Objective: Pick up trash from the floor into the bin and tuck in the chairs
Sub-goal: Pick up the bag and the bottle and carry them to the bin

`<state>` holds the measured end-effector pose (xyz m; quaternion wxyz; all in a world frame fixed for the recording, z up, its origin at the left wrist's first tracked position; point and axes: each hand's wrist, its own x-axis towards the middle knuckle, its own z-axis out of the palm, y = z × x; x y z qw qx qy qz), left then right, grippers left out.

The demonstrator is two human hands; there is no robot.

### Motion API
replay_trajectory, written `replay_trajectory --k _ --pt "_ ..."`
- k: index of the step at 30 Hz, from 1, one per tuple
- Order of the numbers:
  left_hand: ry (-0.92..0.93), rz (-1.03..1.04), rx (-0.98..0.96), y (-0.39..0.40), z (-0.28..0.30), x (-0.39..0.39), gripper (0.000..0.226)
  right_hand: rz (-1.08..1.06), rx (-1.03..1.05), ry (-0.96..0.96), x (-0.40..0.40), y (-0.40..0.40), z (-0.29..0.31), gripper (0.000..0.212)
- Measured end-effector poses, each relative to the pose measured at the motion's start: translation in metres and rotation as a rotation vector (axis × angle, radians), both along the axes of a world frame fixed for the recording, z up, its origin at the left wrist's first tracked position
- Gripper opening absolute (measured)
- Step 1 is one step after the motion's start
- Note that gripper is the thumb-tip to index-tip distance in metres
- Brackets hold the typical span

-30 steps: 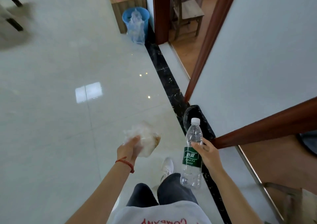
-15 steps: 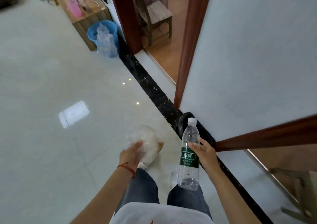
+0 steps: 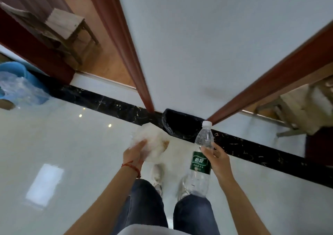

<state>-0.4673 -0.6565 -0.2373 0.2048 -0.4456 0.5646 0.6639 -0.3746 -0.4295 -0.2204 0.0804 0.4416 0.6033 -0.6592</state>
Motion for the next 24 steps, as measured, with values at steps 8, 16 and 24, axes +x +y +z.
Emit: replay_trajectory --k 8,16,24 --pt "-0.018 -0.038 0.11 0.023 -0.067 -0.019 0.008 -0.166 -0.052 -0.027 -0.003 0.016 -0.058 0.06" --pt "-0.02 -0.096 0.128 0.054 -0.141 -0.045 0.006 -0.278 -0.073 -0.017 -0.018 0.023 -0.122 0.058" --pt "-0.069 -0.136 0.095 0.067 -0.177 -0.065 0.013 -0.305 -0.103 -0.025 -0.024 0.021 -0.146 0.057"
